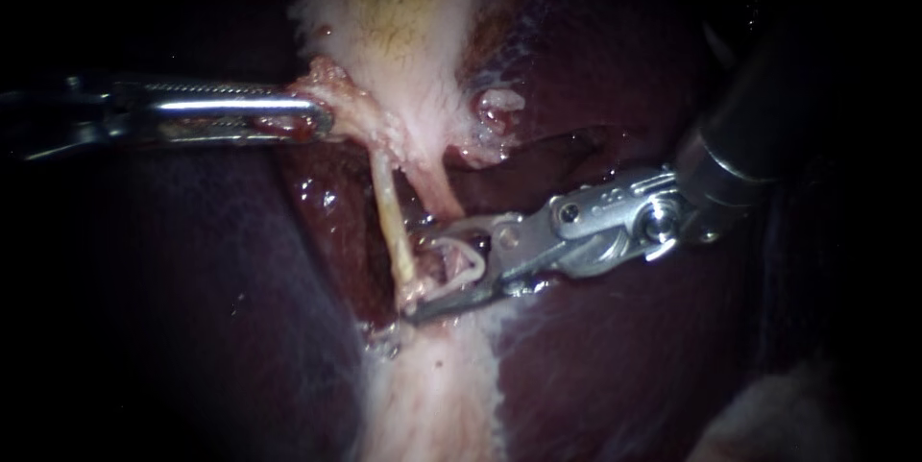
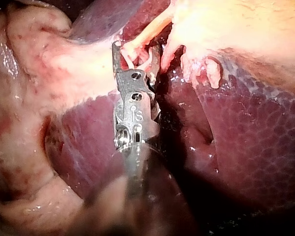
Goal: Clipping first clip left tube
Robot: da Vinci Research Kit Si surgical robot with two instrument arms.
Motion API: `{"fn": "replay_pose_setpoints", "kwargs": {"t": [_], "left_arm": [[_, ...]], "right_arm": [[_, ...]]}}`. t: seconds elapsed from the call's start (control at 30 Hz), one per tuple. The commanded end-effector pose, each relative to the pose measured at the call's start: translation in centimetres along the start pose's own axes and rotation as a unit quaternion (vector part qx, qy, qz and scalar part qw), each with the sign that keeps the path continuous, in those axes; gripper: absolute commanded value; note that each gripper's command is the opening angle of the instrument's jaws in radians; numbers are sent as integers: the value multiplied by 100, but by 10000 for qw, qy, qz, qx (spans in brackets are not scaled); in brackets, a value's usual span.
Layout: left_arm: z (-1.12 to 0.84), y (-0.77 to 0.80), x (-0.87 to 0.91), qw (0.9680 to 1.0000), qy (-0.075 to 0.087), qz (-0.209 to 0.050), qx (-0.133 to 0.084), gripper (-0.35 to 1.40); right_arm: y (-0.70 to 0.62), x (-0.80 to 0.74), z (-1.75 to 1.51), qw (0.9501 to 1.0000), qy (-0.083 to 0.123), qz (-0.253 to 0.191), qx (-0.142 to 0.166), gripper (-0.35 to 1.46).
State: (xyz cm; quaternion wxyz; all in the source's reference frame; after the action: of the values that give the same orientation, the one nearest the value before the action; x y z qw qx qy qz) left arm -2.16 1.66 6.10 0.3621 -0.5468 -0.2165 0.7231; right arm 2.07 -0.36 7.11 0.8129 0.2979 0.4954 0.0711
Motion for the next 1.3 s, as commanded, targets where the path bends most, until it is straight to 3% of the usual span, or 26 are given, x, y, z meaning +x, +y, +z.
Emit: {"fn": "replay_pose_setpoints", "kwargs": {"t": [0.03,0.3,0.5,0.63,0.83,1.0,1.13,1.3], "left_arm": [[0,0,0,10000,0,0,1,-35],[1,0,0,10000,0,0,1,-35],[1,-1,0,10000,0,0,0,-35],[0,-1,0,10000,0,1,-2,-35],[0,-3,-1,10000,-1,2,-6,-35],[0,-3,-1,10000,-2,2,-8,-35],[0,-4,-1,10000,-2,2,-9,-35],[0,-4,-1,10000,-2,3,-10,-35]], "right_arm": [[-2,1,3,10000,51,-2,37,50],[-13,5,21,9995,210,23,248,50],[-26,10,21,9983,450,88,359,50],[-40,16,18,9975,547,125,439,50],[-68,25,16,9930,589,123,1016,49],[-85,33,19,9911,643,60,1164,49],[-90,36,20,9901,637,76,1249,49],[-88,34,19,9901,637,76,1249,48]]}}
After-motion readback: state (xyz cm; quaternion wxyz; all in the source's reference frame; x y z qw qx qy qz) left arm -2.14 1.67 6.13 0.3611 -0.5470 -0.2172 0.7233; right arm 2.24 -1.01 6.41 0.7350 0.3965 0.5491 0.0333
